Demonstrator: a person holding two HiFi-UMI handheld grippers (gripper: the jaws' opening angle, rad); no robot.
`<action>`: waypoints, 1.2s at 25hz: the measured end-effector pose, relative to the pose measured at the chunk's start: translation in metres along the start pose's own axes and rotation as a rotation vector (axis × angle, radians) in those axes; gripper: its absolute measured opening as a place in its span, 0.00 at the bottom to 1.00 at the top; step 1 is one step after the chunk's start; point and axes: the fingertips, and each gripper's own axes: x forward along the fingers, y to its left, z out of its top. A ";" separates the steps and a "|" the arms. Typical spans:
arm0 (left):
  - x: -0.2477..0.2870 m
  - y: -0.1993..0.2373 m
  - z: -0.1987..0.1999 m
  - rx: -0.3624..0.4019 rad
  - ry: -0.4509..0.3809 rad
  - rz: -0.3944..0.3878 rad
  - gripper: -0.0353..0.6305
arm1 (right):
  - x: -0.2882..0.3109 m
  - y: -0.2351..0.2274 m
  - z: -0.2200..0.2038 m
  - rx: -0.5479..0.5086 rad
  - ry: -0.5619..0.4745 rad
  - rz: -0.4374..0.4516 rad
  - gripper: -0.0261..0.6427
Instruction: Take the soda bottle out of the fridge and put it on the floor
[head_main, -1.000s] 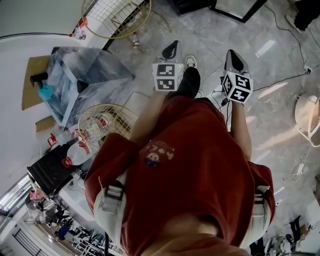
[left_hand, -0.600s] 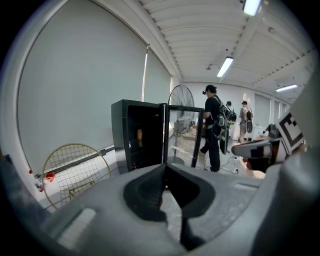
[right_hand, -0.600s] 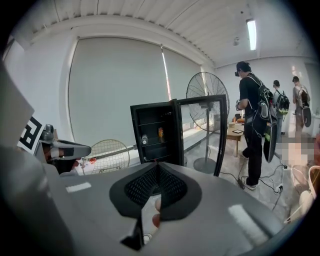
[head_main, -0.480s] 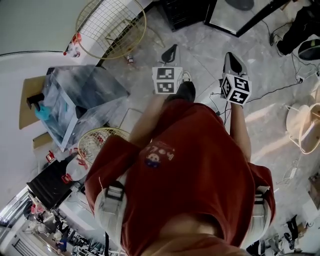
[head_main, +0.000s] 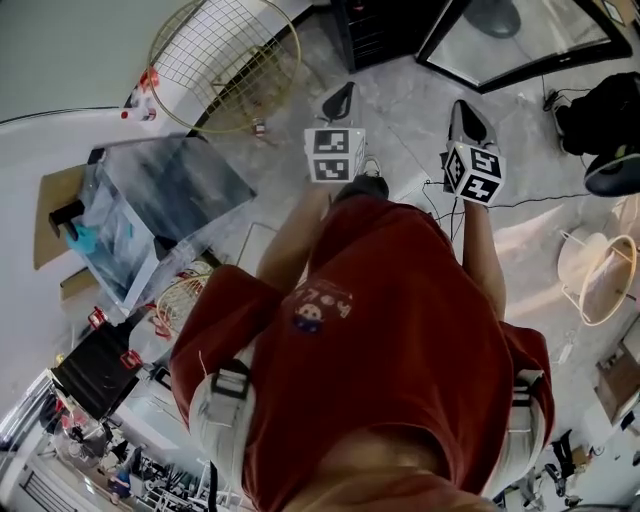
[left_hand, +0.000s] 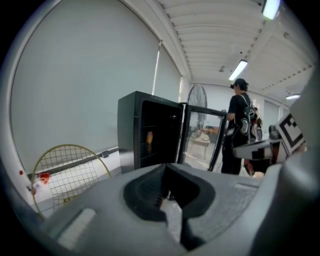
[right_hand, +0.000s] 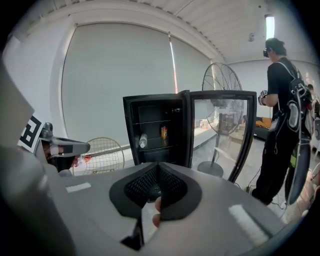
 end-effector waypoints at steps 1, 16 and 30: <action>0.005 0.005 0.003 -0.002 -0.002 0.003 0.05 | 0.008 0.001 0.004 0.004 0.001 0.003 0.03; 0.053 0.023 0.030 -0.015 -0.022 0.094 0.05 | 0.065 -0.029 0.050 -0.006 -0.074 0.041 0.03; 0.107 -0.019 0.059 -0.148 -0.044 0.458 0.05 | 0.157 -0.119 0.101 -0.102 -0.023 0.345 0.03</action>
